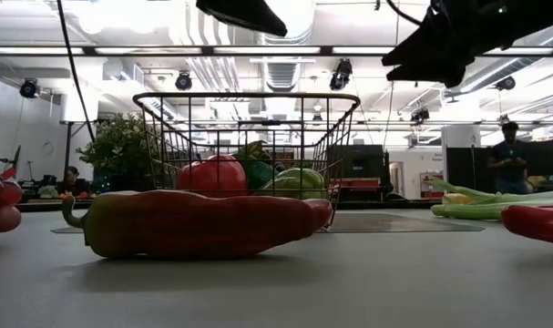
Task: Build produce basket
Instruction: Put the yellow banana into the wire basket
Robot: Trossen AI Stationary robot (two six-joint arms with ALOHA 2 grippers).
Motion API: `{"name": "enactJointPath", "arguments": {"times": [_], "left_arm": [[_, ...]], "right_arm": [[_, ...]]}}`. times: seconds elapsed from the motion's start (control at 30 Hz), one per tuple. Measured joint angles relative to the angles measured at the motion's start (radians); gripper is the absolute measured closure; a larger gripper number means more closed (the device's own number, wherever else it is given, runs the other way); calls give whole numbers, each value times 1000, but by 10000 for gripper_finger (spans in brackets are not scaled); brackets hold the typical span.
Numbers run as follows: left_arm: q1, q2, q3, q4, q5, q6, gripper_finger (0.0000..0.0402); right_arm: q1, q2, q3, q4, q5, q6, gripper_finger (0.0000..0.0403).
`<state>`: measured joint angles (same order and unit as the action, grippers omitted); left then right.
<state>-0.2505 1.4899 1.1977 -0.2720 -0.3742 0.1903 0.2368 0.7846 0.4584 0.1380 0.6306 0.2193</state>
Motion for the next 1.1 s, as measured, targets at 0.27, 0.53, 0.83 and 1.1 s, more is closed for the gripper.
{"name": "enactJointPath", "arguments": {"times": [0.27, 0.53, 0.83, 1.1], "left_arm": [[-9, -13, -41, 90, -1, 97, 274], [-9, -44, -43, 131, -1, 210, 274], [-9, -55, -45, 142, 1, 216, 274], [-9, -67, -45, 166, 2, 211, 274]], "right_arm": [[-7, 67, 85, -10, 7, 18, 170], [-103, 118, 260, -241, 6, 74, 170], [-350, 198, 415, -620, -98, 120, 170], [-653, 286, 438, -761, -272, 191, 170]]}}
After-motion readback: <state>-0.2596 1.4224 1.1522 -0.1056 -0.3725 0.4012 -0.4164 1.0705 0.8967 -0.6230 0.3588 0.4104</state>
